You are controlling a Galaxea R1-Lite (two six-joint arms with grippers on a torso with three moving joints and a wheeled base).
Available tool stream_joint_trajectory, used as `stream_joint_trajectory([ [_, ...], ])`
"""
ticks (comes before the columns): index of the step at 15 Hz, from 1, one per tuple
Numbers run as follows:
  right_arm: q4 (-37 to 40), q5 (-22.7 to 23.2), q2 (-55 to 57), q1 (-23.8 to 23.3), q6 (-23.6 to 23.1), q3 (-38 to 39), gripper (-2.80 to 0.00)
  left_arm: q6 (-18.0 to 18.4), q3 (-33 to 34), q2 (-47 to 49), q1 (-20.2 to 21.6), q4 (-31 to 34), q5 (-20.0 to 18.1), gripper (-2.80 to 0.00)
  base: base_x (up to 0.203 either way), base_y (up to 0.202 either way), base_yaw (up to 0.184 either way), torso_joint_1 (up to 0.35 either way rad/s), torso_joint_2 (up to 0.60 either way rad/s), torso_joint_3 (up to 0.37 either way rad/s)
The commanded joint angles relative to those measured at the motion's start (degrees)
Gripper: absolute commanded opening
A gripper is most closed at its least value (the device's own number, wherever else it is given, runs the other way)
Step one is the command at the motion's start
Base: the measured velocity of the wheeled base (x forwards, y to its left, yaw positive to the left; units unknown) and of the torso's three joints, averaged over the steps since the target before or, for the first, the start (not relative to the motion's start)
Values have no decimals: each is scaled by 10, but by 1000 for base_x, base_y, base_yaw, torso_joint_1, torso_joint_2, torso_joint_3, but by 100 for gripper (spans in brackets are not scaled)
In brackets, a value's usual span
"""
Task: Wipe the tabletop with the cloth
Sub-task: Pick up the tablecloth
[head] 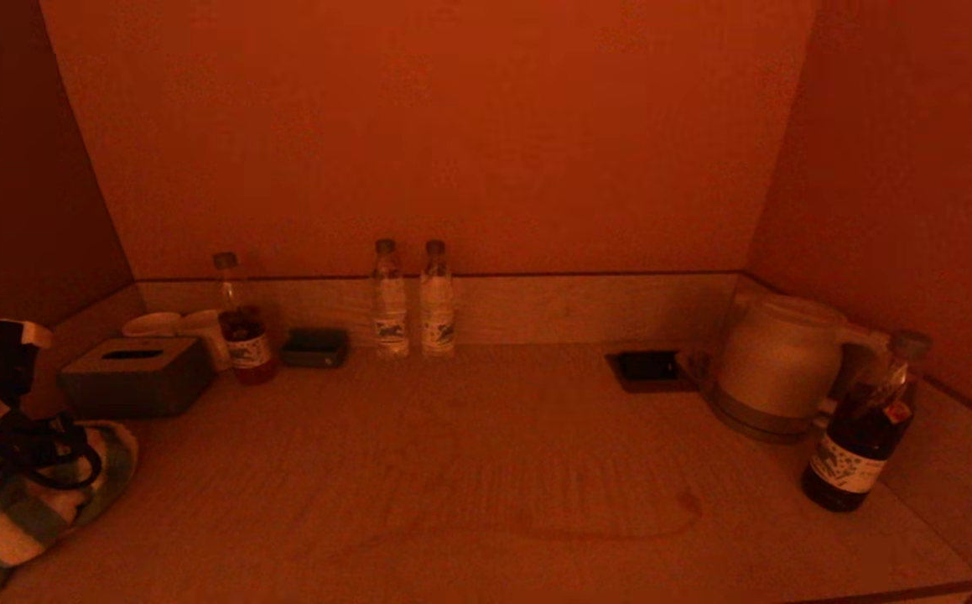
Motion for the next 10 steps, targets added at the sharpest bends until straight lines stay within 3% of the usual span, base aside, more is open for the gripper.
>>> stream_joint_trajectory([
  [1, 0, 0, 1, 0, 0, 0, -280, -2, -2, 23, 0, -2, -6, 0, 0, 0, 0, 0, 0, 0],
  [7, 0, 0, 1, 0, 0, 0, -280, -19, -5, 63, 0, -6, -26, 0, 0, 0, 0, 0, 0, 0],
  [8, 0, 0, 1, 0, 0, 0, -280, -19, -7, 66, 0, -6, -27, -12, 0, 0, 0, 0, 0, 0],
  [9, 0, 0, 1, 0, 0, 0, -280, -19, -8, 80, 0, -7, -27, -280, 0, 0, 0, 0, 0, 0],
  [10, 0, 0, 1, 0, 0, 0, -280, -19, -10, 81, 0, -7, -27, -280, 0, 0, 0, 0, 0, 0],
])
